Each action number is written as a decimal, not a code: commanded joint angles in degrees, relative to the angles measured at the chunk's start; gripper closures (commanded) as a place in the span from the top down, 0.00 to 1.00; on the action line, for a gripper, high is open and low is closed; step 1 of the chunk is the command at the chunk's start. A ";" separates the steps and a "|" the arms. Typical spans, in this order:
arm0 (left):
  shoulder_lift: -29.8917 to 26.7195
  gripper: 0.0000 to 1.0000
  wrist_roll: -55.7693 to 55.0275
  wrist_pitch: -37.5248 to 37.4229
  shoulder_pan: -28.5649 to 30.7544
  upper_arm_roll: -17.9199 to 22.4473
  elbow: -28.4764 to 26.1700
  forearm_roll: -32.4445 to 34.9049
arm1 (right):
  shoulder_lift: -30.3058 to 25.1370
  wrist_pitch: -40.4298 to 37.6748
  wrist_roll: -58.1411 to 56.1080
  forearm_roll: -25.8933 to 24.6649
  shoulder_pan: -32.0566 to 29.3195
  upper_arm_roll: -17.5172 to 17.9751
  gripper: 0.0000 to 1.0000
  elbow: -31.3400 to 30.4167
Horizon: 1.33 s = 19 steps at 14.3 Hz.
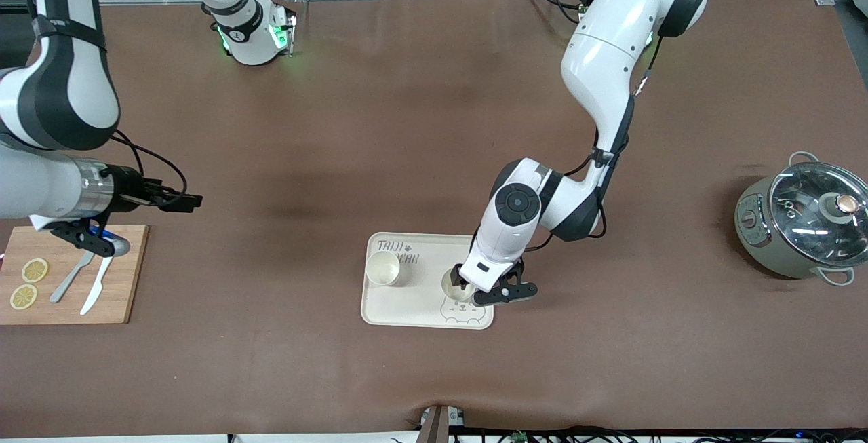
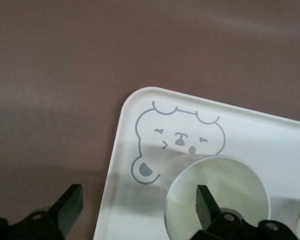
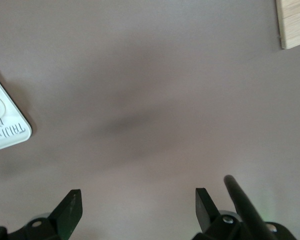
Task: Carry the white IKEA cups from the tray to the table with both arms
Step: 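Reach the right gripper toward the other white cup on the tray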
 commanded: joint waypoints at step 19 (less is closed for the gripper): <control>0.25 0.48 -2.36 0.61 -2.26 0.54 0.79 2.99 | 6.01 9.45 18.03 7.00 6.75 -0.13 1.00 1.05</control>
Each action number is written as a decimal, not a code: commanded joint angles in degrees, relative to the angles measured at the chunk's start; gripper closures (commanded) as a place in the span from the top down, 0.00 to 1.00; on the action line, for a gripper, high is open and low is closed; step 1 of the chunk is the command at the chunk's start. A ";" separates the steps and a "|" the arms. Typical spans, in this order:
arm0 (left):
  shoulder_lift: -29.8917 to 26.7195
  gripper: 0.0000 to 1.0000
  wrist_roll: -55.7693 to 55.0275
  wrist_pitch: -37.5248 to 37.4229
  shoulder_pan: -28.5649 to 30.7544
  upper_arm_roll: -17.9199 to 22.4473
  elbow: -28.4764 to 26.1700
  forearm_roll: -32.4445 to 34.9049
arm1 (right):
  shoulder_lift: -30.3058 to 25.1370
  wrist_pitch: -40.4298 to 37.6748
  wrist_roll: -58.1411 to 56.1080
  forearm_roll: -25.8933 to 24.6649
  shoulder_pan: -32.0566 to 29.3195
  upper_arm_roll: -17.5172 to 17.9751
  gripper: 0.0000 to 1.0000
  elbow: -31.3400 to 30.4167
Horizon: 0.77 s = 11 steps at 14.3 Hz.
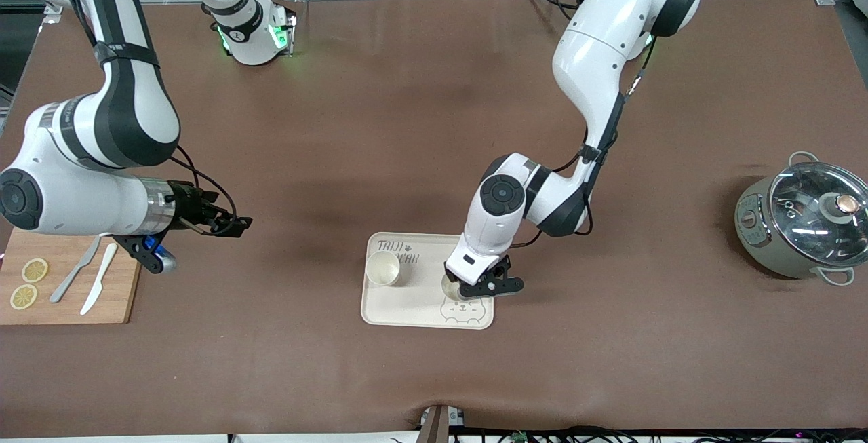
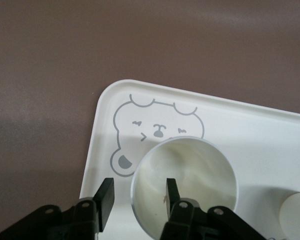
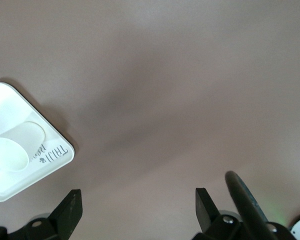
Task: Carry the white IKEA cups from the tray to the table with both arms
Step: 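Reach the right gripper toward the other white cup on the tray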
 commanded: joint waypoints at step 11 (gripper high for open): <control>-0.53 0.00 -1.64 -0.22 0.38 0.55 0.25 1.13 | 7.49 14.36 15.64 1.05 6.90 -0.23 1.00 1.76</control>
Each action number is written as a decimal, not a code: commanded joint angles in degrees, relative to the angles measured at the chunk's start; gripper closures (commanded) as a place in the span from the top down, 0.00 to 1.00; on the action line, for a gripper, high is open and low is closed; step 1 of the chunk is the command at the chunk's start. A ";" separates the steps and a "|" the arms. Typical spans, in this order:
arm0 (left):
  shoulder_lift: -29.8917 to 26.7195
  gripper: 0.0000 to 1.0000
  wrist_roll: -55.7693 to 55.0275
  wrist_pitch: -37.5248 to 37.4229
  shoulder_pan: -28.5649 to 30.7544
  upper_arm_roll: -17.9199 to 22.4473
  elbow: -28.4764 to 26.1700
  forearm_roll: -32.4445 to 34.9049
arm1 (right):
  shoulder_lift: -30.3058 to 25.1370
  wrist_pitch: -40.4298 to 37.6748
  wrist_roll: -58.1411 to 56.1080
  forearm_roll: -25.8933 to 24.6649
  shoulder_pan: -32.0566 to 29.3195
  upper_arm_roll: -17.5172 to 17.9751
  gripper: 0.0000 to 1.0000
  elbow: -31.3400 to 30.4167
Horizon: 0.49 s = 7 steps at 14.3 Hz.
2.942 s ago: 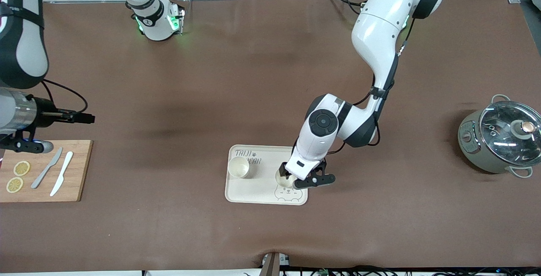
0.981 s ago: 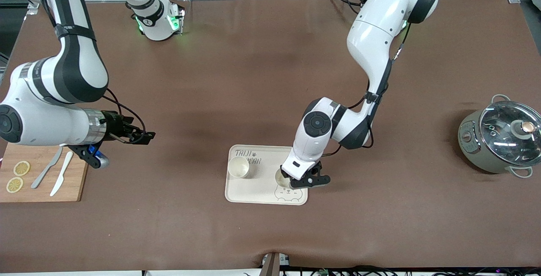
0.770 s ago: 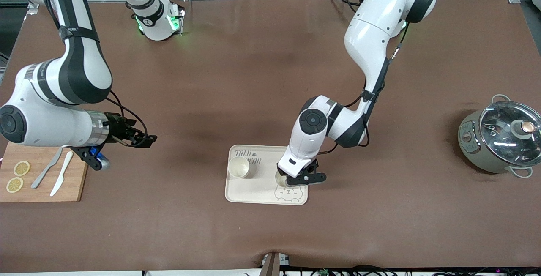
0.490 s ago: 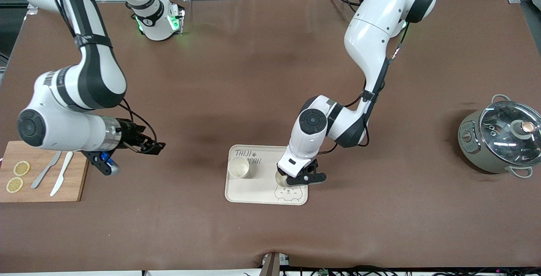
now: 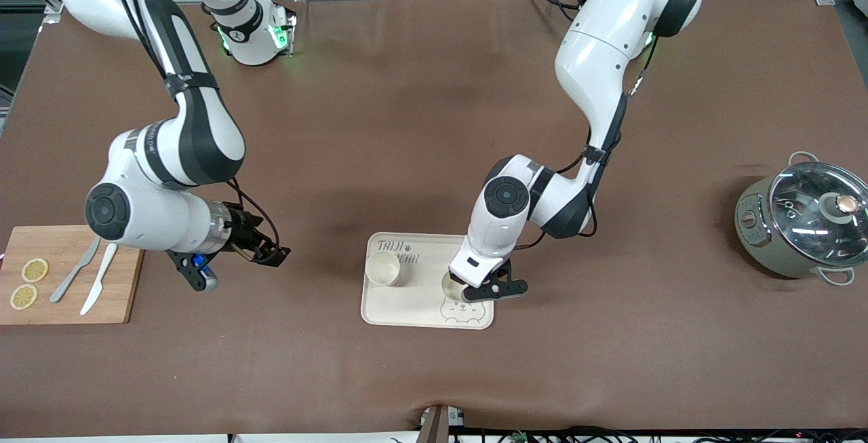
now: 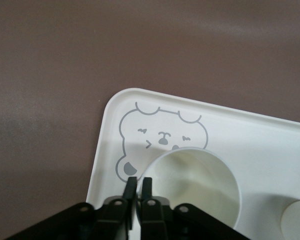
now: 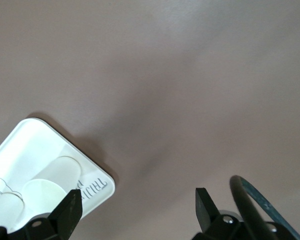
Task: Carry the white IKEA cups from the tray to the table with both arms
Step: 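Reach the right gripper toward the other white cup on the tray, then lift the cup with the left gripper while the right gripper grasps the other cup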
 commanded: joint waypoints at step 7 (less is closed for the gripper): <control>-0.57 0.00 -3.33 -0.22 -0.60 0.44 -0.09 0.78 | 5.84 5.89 8.15 0.65 4.91 -0.37 1.00 4.61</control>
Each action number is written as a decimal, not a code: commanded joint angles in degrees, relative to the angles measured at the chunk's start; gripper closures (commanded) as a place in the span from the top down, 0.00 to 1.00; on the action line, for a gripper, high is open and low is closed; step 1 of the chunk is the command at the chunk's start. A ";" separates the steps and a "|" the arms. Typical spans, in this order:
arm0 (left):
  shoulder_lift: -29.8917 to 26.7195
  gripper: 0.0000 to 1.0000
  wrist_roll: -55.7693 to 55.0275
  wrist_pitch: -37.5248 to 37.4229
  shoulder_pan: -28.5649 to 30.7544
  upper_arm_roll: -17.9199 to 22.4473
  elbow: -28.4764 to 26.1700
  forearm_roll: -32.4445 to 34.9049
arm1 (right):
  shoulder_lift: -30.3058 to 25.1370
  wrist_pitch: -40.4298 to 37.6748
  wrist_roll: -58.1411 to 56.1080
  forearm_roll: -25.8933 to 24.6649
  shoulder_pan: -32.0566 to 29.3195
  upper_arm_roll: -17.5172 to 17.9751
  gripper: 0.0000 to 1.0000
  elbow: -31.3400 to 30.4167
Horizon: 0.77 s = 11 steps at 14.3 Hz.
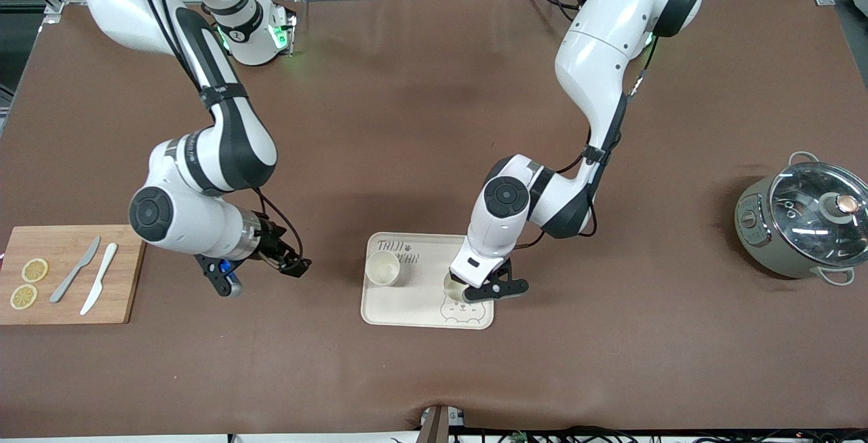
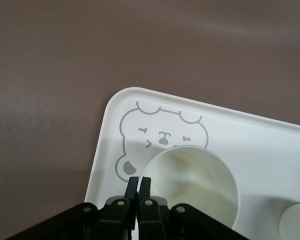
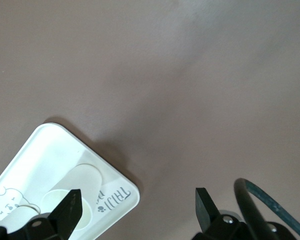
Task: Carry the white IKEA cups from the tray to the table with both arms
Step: 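Lift the cup with the left gripper while the right gripper grasps the other cup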
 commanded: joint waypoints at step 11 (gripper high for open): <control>-10.58 0.00 4.09 -21.80 0.09 0.61 0.03 1.48 | 8.11 10.85 9.55 0.29 7.25 -0.46 1.00 4.75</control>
